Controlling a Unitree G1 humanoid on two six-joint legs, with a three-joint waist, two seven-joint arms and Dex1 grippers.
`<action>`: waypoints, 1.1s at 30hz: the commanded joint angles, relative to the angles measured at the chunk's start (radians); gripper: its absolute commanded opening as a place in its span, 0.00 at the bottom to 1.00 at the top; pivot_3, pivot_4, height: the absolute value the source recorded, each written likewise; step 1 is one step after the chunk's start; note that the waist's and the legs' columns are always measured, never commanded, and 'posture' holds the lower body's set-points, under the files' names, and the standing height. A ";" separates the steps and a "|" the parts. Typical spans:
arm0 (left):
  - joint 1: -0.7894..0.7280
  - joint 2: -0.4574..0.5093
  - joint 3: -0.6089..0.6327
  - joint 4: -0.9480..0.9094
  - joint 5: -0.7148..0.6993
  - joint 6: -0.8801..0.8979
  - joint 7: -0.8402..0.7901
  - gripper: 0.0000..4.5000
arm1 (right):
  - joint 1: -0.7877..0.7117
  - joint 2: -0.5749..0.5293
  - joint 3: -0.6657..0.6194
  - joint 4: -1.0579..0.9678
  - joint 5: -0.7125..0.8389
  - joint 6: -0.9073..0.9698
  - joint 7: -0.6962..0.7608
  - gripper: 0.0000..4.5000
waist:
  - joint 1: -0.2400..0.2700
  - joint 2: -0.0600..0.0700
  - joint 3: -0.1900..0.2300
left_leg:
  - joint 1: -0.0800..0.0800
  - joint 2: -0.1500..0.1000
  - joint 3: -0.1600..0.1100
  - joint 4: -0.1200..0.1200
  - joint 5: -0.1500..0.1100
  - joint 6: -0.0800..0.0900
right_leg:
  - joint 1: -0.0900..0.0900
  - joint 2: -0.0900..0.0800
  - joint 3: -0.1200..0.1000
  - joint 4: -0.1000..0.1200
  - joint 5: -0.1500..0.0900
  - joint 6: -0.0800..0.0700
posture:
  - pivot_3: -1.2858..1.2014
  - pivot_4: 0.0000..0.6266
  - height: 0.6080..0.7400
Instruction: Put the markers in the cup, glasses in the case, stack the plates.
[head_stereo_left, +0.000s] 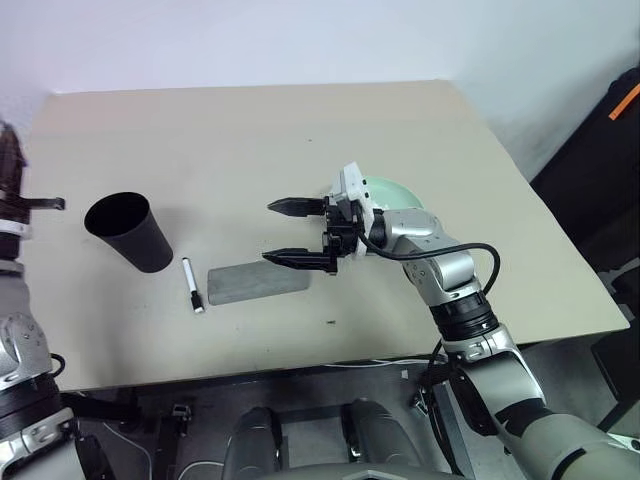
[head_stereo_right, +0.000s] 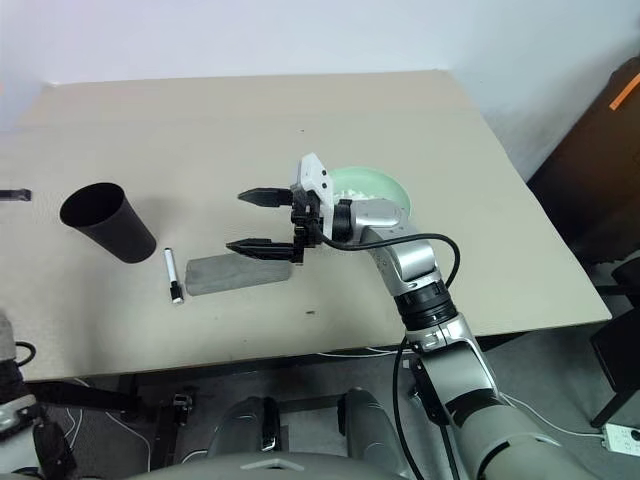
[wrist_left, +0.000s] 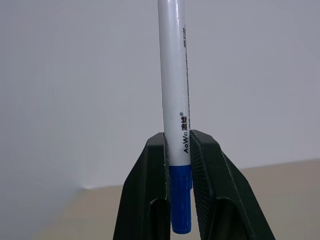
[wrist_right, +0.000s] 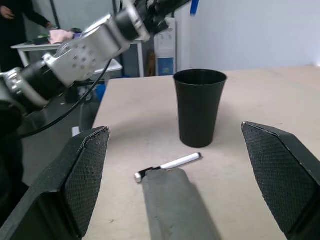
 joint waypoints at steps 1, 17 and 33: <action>0.023 -0.008 -0.021 -0.053 -0.048 0.025 -0.042 0.06 | -0.005 0.005 -0.003 -0.010 -0.010 -0.030 -0.026 0.99 | 0.000 0.000 0.000 | 0.000 0.000 0.000 0.000 0.000 0.000 | 0.000 0.000 0.000 0.000 0.000 0.000 | 0.52 0.24 0.89; 0.112 -0.067 -0.091 0.021 0.003 -0.019 -0.119 0.06 | 0.015 -0.024 0.014 -0.014 -0.063 -0.063 -0.064 0.99 | 0.014 0.000 0.000 | 0.000 0.000 0.000 0.001 0.000 0.000 | 0.000 0.000 0.000 0.000 0.000 0.000 | 0.52 0.24 0.89; 0.121 -0.076 -0.115 0.093 0.060 -0.054 -0.112 0.06 | 0.005 -0.026 0.010 0.018 -0.086 -0.092 -0.090 0.99 | 0.015 0.000 0.000 | 0.001 0.000 0.000 0.001 0.000 0.000 | 0.001 0.000 0.000 0.000 0.000 0.000 | 0.52 0.24 0.89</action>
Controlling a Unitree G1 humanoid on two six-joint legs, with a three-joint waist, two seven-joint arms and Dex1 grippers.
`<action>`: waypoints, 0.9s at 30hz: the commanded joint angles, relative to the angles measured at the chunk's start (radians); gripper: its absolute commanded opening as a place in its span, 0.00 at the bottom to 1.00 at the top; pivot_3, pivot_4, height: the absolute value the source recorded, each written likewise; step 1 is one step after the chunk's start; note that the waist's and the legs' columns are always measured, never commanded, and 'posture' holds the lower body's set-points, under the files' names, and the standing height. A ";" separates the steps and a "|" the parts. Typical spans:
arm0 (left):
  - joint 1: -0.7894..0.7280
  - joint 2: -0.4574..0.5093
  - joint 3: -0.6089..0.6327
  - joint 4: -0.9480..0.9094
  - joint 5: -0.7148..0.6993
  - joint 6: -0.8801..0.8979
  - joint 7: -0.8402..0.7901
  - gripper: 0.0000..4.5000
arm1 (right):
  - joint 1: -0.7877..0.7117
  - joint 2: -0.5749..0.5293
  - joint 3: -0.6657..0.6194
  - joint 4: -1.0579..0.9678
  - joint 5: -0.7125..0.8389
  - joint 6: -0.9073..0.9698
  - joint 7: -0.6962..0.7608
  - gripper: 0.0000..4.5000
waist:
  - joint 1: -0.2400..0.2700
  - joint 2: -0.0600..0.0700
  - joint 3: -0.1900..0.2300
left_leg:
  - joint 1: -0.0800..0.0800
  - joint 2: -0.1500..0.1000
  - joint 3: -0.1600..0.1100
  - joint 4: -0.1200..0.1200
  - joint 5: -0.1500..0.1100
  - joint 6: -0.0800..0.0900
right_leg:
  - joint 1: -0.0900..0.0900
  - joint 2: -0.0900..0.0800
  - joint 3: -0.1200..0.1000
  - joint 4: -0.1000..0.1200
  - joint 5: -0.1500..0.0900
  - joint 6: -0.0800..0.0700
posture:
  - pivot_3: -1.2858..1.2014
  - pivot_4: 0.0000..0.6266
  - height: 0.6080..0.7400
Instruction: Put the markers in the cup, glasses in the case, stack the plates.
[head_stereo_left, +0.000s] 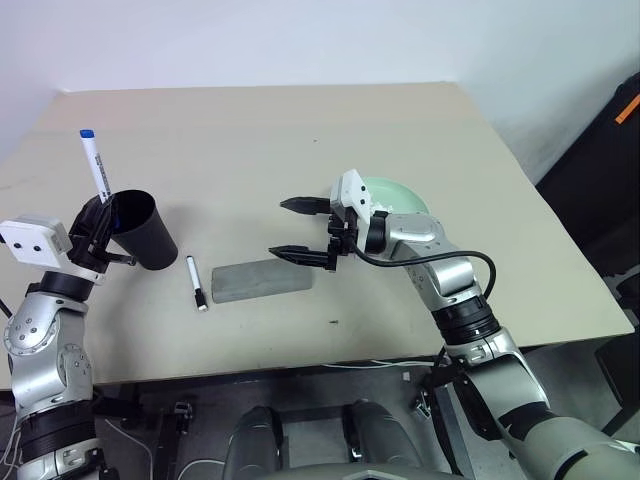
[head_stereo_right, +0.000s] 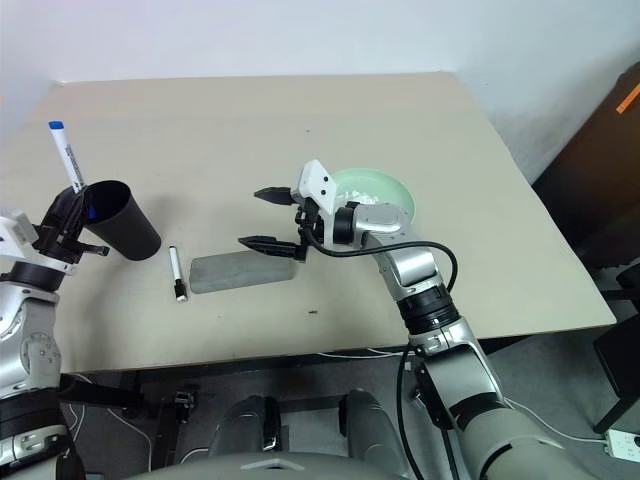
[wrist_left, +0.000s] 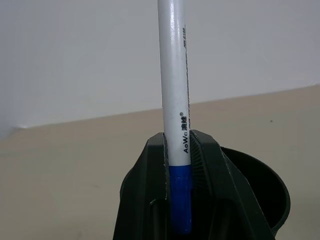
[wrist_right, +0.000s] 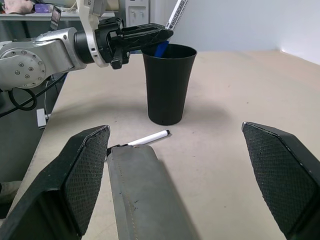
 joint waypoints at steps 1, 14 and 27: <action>0.004 0.000 -0.010 0.009 0.009 -0.002 0.005 0.06 | -0.020 -0.002 -0.009 -0.008 -0.001 -0.022 -0.006 0.99 | 0.000 0.000 0.000 | 0.001 0.000 0.000 0.000 0.000 0.000 | 0.001 0.000 0.000 0.000 0.000 0.000 | 0.52 0.24 0.89; 0.020 -0.004 -0.006 0.003 -0.006 0.006 0.012 0.06 | -0.023 0.002 0.000 0.009 -0.016 -0.043 -0.002 0.99 | 0.000 0.000 0.000 | 0.005 0.000 0.000 0.000 0.000 0.000 | 0.005 0.000 0.000 0.000 -0.002 -0.003 | 0.52 0.24 0.89; 0.022 0.002 -0.007 0.015 -0.010 0.009 0.008 0.06 | -0.028 0.006 0.008 0.022 -0.020 -0.061 0.002 0.99 | -0.001 0.000 0.000 | 0.005 0.000 0.000 0.000 0.000 0.000 | 0.005 0.000 0.000 0.000 -0.002 -0.003 | 0.52 0.24 0.89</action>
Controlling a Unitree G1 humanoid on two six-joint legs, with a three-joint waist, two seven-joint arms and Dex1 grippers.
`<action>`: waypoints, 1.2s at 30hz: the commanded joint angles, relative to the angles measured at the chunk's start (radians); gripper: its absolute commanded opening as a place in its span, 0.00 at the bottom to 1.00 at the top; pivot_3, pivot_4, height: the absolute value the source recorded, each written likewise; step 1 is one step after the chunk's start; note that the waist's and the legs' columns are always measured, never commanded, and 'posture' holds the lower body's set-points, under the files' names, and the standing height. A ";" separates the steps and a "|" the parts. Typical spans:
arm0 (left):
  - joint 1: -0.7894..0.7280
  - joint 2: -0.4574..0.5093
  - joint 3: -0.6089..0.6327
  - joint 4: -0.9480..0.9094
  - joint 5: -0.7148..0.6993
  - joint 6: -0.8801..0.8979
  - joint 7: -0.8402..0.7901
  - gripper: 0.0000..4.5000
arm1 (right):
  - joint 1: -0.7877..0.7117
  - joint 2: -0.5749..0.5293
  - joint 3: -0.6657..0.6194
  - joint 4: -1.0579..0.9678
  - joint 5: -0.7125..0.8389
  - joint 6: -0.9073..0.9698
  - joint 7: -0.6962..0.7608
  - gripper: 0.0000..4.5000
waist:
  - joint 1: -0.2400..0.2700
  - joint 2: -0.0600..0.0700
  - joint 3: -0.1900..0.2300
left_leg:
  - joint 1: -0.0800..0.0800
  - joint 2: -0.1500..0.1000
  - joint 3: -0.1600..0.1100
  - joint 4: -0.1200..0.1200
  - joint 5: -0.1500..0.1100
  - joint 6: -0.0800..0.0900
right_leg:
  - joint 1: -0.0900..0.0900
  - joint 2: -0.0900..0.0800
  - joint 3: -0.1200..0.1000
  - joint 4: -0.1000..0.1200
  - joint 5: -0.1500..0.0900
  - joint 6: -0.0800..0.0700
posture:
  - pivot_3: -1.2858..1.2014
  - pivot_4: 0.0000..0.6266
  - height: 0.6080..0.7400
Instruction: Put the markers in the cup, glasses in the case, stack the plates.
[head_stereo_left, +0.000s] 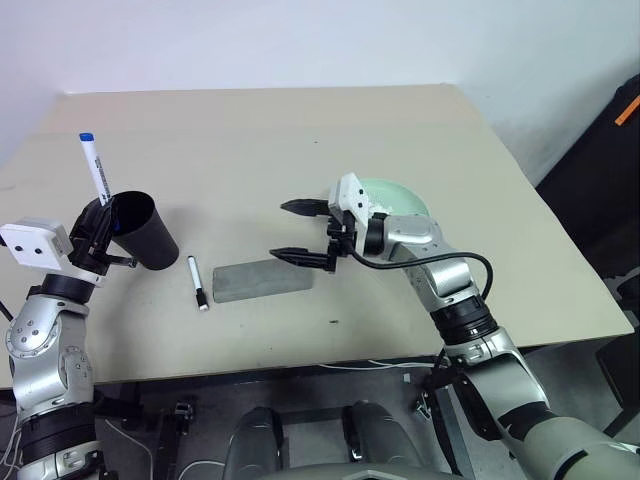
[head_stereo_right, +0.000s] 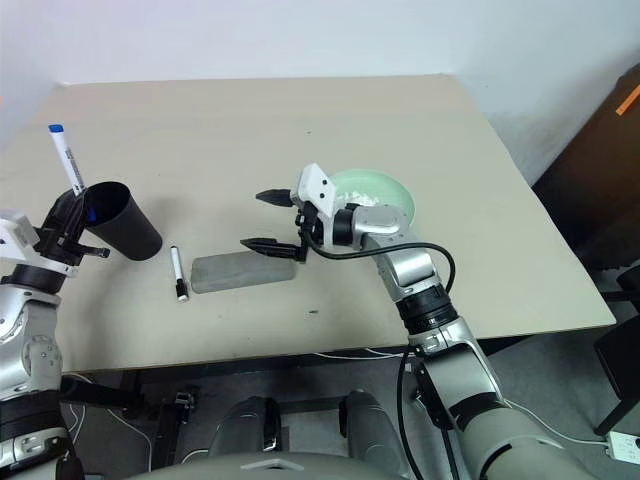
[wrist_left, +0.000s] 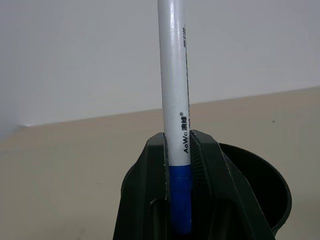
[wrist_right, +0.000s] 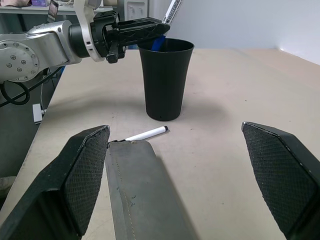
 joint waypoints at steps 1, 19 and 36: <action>0.008 0.004 0.000 0.015 0.003 0.007 -0.001 0.06 | -0.029 0.005 -0.005 -0.006 0.000 -0.023 0.002 0.99 | 0.000 0.000 0.000 | 0.000 0.000 0.000 0.000 0.000 0.000 | 0.000 0.000 0.000 0.000 0.000 0.000 | 0.52 0.24 0.89; -0.009 0.018 0.010 0.010 0.002 -0.027 0.024 0.99 | -0.044 0.012 -0.006 0.021 0.004 -0.043 0.009 1.00 | 0.001 0.000 0.000 | 0.000 0.000 0.000 0.000 0.000 0.000 | 0.000 -0.001 0.000 0.000 0.000 0.000 | 0.52 0.24 0.89; 0.065 0.062 0.125 -0.237 -0.098 0.046 0.068 0.99 | -0.097 0.062 -0.089 0.049 0.130 -0.014 0.037 1.00 | -0.001 0.000 0.001 | -0.001 0.001 0.001 -0.002 0.000 0.000 | -0.001 0.000 0.000 -0.001 0.000 0.000 | 0.52 0.24 0.89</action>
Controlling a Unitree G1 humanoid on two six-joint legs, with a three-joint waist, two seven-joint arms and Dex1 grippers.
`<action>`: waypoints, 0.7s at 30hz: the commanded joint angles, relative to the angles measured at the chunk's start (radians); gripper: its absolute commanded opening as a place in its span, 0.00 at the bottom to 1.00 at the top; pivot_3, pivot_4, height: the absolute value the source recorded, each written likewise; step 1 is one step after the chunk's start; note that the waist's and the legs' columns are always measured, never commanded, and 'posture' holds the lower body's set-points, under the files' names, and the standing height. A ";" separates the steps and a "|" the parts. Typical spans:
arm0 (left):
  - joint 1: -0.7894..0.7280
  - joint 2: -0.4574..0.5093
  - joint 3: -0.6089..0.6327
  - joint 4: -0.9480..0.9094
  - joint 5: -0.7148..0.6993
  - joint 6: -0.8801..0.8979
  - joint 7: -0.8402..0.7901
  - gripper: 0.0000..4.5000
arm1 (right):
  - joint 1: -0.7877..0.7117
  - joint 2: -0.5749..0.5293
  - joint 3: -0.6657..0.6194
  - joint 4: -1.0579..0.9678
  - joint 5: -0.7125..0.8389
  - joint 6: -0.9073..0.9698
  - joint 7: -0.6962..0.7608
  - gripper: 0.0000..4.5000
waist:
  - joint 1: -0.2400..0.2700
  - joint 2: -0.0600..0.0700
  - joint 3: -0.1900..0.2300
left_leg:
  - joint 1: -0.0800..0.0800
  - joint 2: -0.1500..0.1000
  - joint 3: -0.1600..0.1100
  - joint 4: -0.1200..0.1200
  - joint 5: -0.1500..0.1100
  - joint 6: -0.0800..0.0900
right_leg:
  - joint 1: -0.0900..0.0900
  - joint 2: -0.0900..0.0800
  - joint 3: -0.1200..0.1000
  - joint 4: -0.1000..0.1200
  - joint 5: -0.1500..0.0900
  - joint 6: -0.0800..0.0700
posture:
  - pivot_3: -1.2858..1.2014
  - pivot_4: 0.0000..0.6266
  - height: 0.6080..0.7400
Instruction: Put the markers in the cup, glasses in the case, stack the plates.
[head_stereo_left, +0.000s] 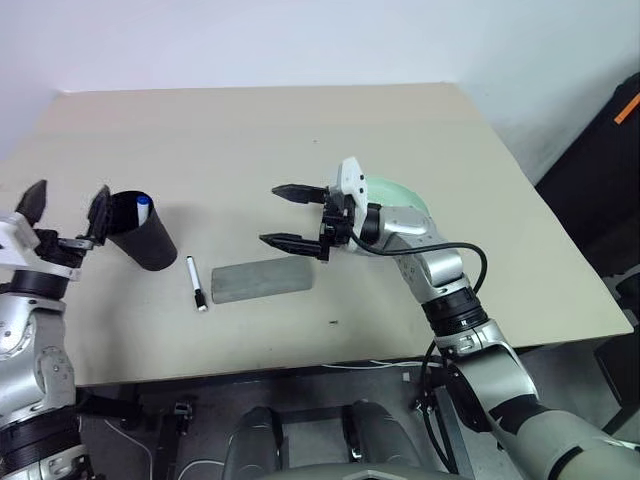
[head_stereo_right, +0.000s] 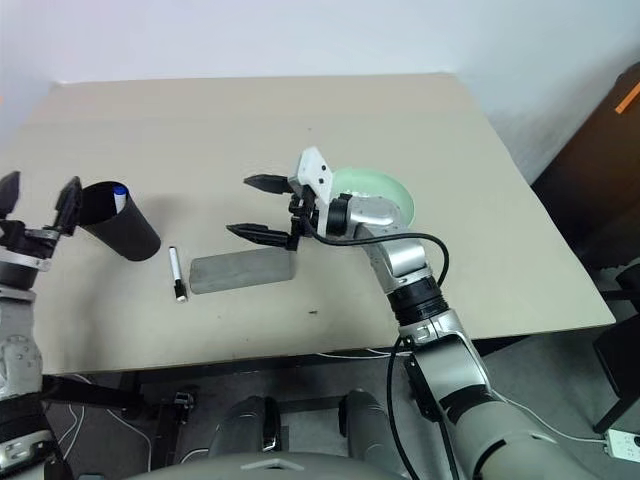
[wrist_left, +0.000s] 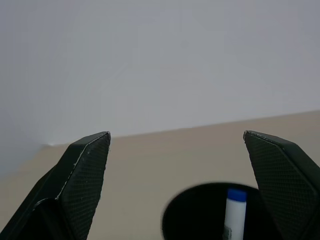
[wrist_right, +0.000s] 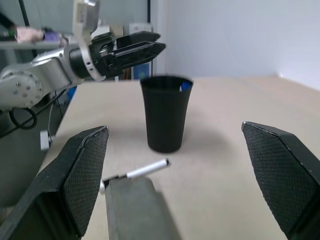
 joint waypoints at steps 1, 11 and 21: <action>0.034 0.022 0.049 -0.119 -0.042 0.039 0.016 0.99 | -0.038 0.009 -0.031 -0.004 0.036 0.011 0.010 1.00 | 0.000 0.000 0.000 | 0.000 0.000 0.000 0.000 0.000 0.000 | 0.000 0.000 0.000 0.000 0.000 0.000 | 0.52 0.24 0.89; 0.267 0.130 0.122 -0.524 -0.311 0.504 0.134 0.99 | -0.091 -0.036 -0.051 0.083 0.053 0.045 0.105 1.00 | -0.002 0.001 0.001 | 0.000 0.001 0.000 -0.001 0.000 0.000 | 0.000 -0.001 0.000 -0.001 0.000 0.000 | 0.52 0.24 0.89; 0.635 0.077 0.211 -0.801 -0.569 0.703 0.257 0.99 | -0.117 -0.045 -0.058 0.157 0.039 -0.003 0.166 1.00 | -0.026 0.001 0.003 | 0.000 0.002 -0.001 -0.003 -0.001 -0.001 | -0.002 -0.002 0.001 -0.002 -0.001 -0.001 | 0.52 0.24 0.89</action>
